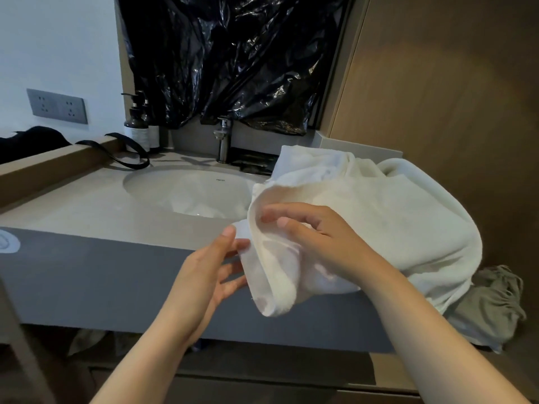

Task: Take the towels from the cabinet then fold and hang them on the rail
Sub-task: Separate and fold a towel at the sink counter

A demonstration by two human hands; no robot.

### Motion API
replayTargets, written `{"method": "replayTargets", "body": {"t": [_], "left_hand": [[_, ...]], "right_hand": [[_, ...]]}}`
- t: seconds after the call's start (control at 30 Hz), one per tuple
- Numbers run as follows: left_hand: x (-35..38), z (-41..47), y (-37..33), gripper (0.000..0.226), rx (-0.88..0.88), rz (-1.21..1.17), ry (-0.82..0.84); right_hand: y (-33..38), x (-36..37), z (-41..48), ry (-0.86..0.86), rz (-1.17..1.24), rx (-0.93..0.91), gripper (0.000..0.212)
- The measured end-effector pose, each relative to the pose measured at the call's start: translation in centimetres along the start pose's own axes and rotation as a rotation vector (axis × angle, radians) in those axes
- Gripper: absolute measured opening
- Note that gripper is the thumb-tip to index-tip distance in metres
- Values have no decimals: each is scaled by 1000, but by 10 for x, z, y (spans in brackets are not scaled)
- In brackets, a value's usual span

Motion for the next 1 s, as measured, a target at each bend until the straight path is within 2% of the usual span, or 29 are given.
{"method": "replayTargets", "body": {"t": [0.1,0.2,0.3,0.4,0.5,0.6,0.7,0.77,0.87,0.93,1.0], "left_hand": [[5,5,-5,43,49,89,22],[9,9,-1,41,60,275,-62],[10,14,2,12,88,404,-170],[4,21,2,20,53,350,-185],[-3,29,0,21,-24,287,-85],[-3,31,-4,22,-43,315,1],[4,33,-11,41,-38,333,51],[9,41,-19,56,-10,347,11],[10,56,-31,66,20,304,-108],[8,66,-32,61,15,308,-173],[8,70,-32,53,0,344,-200]], "right_hand": [[-7,-10,7,-35,-77,32,25],[-14,-29,-4,-120,-219,-5,24],[-28,-41,-22,-165,-359,-23,22],[-41,-46,-35,-137,-486,-33,39],[-52,-52,-40,-152,-501,-21,47],[-55,-55,-38,-179,-457,-26,44],[-52,-56,-37,-163,-450,-20,35],[-49,-60,-37,-171,-429,-19,34],[-43,-65,-36,-179,-408,-25,34],[-39,-71,-34,-197,-410,-33,40],[-36,-82,-32,-245,-412,-60,37]]}}
Point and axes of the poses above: each hand's wrist, its own z-axis towards the middle knuckle, its own x-axis out of the palm, y = z × x, the point moved 5 cm from there along z, towards the middle knuckle, and after that the axes turned 8 degrees about z, right-handed, at the moved point
